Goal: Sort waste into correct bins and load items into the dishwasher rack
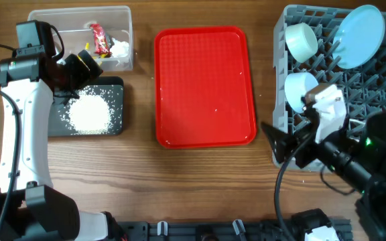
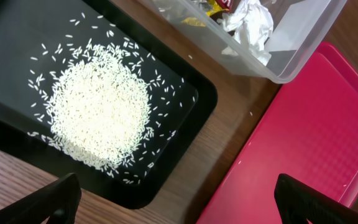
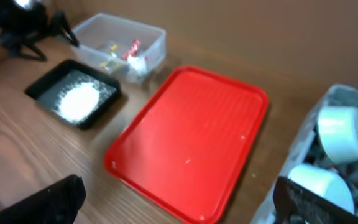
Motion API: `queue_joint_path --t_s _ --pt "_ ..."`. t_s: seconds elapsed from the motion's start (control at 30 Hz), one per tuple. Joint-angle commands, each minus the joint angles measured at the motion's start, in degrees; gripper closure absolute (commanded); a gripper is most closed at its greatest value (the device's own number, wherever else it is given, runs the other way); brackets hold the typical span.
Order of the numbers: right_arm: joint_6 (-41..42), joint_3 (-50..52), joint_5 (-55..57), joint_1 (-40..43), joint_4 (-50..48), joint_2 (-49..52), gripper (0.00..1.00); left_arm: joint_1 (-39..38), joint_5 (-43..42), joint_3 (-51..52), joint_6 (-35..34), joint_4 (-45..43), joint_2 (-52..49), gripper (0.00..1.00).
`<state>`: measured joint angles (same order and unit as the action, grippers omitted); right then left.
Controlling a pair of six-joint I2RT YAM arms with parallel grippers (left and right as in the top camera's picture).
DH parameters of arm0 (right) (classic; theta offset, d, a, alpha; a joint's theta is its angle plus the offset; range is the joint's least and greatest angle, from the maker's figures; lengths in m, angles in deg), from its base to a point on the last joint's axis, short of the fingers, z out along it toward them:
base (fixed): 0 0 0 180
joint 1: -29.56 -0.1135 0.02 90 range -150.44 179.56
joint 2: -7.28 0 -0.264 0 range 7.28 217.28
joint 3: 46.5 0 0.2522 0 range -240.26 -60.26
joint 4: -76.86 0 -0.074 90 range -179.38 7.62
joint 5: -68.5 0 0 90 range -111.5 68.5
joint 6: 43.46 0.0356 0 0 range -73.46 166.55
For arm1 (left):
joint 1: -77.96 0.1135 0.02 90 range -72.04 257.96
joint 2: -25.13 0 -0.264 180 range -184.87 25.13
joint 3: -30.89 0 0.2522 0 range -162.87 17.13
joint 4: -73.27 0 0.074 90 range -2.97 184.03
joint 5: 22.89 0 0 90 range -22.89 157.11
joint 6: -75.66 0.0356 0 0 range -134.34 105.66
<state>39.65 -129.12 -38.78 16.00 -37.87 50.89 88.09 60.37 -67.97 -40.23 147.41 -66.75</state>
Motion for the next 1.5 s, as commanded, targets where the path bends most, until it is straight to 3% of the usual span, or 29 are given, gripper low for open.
queue_joint_path --t_s 0.0,0.17,0.3,0.57,1.2,1.27,1.33,1.47 --pt "-3.72 12.74 3.28 0.59 -10.97 -9.88 0.0 -0.11 -0.26 -0.52 -0.5 -0.09 0.37 0.0" --pt "-3.48 49.53 -4.0 6.14 -42.64 -33.2 0.0 -0.11 -0.26 -0.52 -0.5 -0.09 0.37 0.0" --pt "-3.48 62.38 -4.87 6.73 -47.43 -43.43 0.0 -0.11 -0.26 -0.52 -0.5 -0.09 0.37 0.0" --pt "-3.63 68.61 -4.07 6.73 -53.51 -43.45 0.0 -0.11 -0.26 -0.52 -0.5 -0.09 0.37 0.0" --pt "-3.61 68.57 -4.04 6.73 -53.4 -43.34 0.0 -0.11 0.66 -0.52 0.35 0.35 1.53 0.0" --pt "-3.61 68.57 -4.04 6.73 -53.4 -43.34 0.0 -0.48 0.74 0.5 0.35 -4.22 3.96 0.0" --pt "-3.61 68.57 -4.02 6.73 -53.4 -43.34 0.0 -2.47 0.04 6.58 2.16 -16.52 9.46 0.0" --pt "-3.63 68.57 -4.04 6.73 -53.4 -43.34 0.0 -7.58 -0.87 29.05 7.78 -44.81 25.46 0.0"
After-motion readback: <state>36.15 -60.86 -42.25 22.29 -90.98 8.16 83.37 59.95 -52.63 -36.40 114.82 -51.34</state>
